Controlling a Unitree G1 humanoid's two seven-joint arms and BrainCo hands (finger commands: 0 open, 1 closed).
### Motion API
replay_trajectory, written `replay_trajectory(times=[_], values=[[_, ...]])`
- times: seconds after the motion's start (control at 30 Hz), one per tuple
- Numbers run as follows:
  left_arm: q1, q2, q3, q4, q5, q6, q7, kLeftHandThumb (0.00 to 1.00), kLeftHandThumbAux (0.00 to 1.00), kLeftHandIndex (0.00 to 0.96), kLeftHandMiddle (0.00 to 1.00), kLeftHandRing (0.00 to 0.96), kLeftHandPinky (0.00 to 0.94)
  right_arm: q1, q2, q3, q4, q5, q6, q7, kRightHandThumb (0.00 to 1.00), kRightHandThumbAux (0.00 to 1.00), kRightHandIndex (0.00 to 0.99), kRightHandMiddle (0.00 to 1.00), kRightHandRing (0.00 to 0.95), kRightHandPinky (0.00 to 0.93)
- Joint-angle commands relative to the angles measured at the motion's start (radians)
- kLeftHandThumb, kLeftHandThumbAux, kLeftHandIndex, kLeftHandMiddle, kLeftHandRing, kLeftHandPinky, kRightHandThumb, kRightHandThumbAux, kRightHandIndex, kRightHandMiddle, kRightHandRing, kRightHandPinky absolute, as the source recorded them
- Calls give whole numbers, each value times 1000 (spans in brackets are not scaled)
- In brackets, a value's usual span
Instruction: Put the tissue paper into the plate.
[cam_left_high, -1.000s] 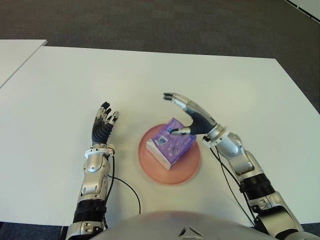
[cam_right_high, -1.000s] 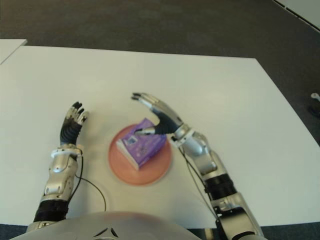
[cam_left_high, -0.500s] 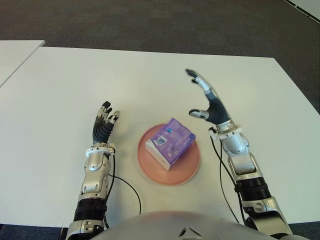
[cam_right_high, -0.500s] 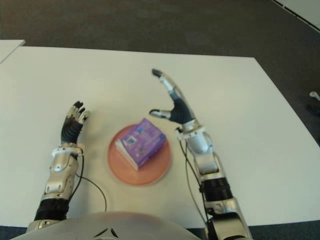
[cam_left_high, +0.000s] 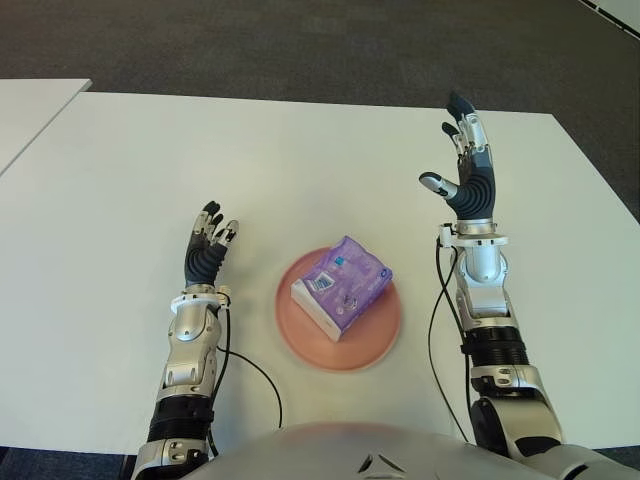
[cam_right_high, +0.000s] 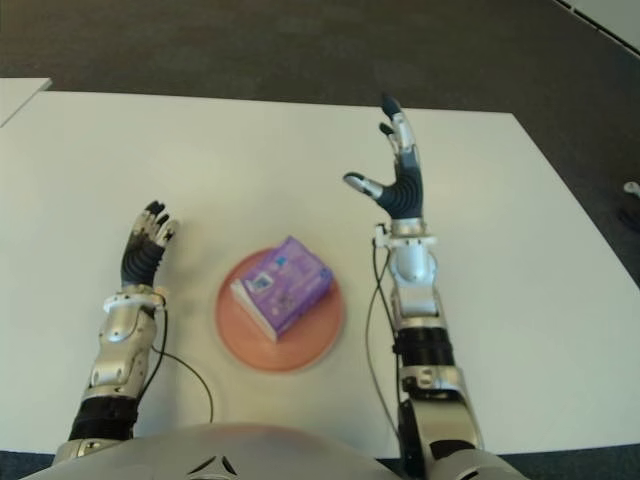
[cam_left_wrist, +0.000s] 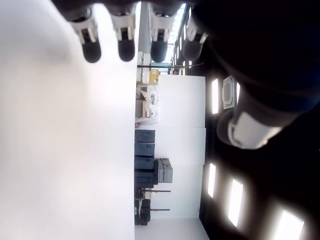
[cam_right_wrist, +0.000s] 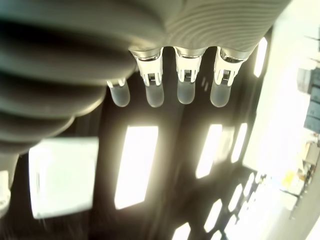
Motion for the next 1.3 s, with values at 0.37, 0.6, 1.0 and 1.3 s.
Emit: replay_trajectory(times=[0.37, 0.6, 1.0, 1.3], values=[[21, 7, -1, -7, -11, 19, -23, 0, 564, 0, 1, 0, 0, 139, 128, -69, 127, -14, -53, -149, 1, 546, 0, 0, 0, 0], [25, 9, -1, -12, -8, 21, -25, 0, 564, 0, 5, 0, 0, 137, 131, -71, 163, -23, -96, -163, 0, 542, 0, 0, 0, 0], [38, 8, -5, -33, -8, 15, -36, 0, 572, 0, 6, 0, 0, 181, 186, -28, 219, -64, -20, -186, 0, 564, 0, 0, 0, 0], [43, 6, -5, -46, -15, 38, -38, 0, 575, 0, 9, 0, 0, 186, 187, -23, 208, -70, -9, -196, 0, 575, 0, 0, 0, 0]])
